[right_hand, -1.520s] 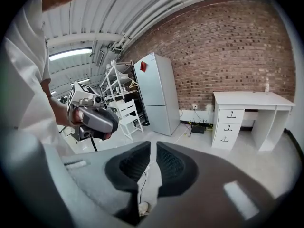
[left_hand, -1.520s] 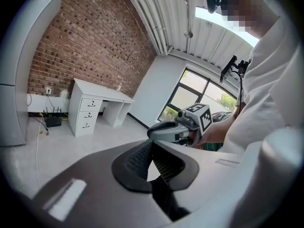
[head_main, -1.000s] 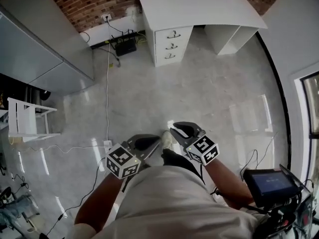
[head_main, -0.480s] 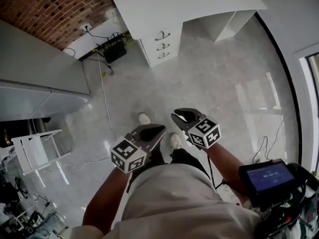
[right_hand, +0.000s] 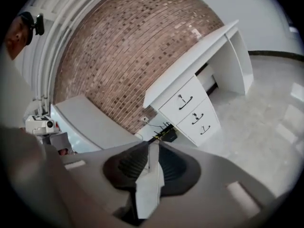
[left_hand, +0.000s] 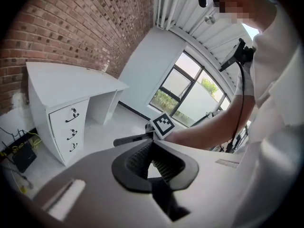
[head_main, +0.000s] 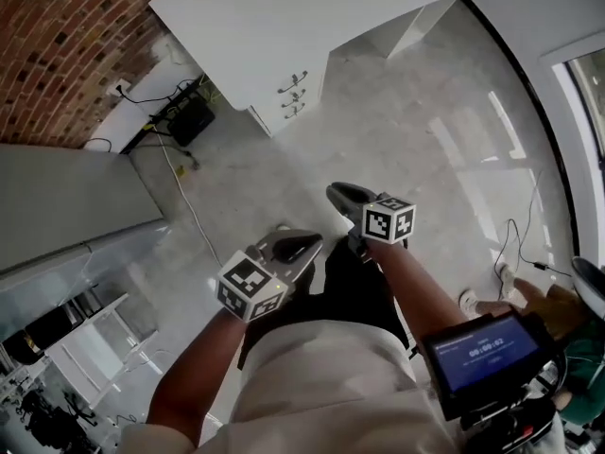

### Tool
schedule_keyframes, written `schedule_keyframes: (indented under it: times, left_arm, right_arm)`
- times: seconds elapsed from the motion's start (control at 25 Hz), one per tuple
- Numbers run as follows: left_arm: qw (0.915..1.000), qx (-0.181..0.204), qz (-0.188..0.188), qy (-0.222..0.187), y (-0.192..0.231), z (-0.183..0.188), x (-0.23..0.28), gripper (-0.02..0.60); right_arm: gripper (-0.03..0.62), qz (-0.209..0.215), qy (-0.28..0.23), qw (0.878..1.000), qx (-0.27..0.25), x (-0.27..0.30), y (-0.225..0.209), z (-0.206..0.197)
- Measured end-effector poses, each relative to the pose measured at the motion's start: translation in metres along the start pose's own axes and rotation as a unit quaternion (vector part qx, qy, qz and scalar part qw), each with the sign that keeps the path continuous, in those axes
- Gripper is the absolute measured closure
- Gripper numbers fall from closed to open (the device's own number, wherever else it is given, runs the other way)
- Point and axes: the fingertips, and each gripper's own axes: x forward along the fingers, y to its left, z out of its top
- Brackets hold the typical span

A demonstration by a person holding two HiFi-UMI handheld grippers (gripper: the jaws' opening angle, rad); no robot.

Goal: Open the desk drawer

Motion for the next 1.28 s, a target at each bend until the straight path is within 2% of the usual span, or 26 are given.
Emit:
schedule_keyframes:
  times: [0.28,0.44,0.64,0.96,1.28]
  left_arm:
    - [0.9998,-0.009,0.011,0.017,0.1,0.005,0.046,0.577]
    - [0.9996,-0.024,0.015,0.005,0.15,0.009,0.091,0.577]
    - [0.9993,-0.036,0.009,0.009,0.203,0.004,0.137,0.577]
    - [0.9989,-0.043,0.02,0.005,0.271,-0.02,0.182,0.577]
    - [0.999,-0.038,0.022,-0.005,0.301,-0.041,0.205,0.577]
  right_arm:
    - [0.536,-0.004,-0.024,0.995,0.095,0.094,-0.09,0.02]
    - [0.536,0.01,-0.027,0.991,0.134,0.151,-0.148,0.024]
    - [0.537,0.031,-0.054,0.975,0.213,0.221,-0.213,0.02]
    - [0.537,0.072,-0.078,0.961,0.257,0.319,-0.277,0.029]
    - [0.537,0.083,-0.108,0.949,0.284,0.379,-0.32,0.039]
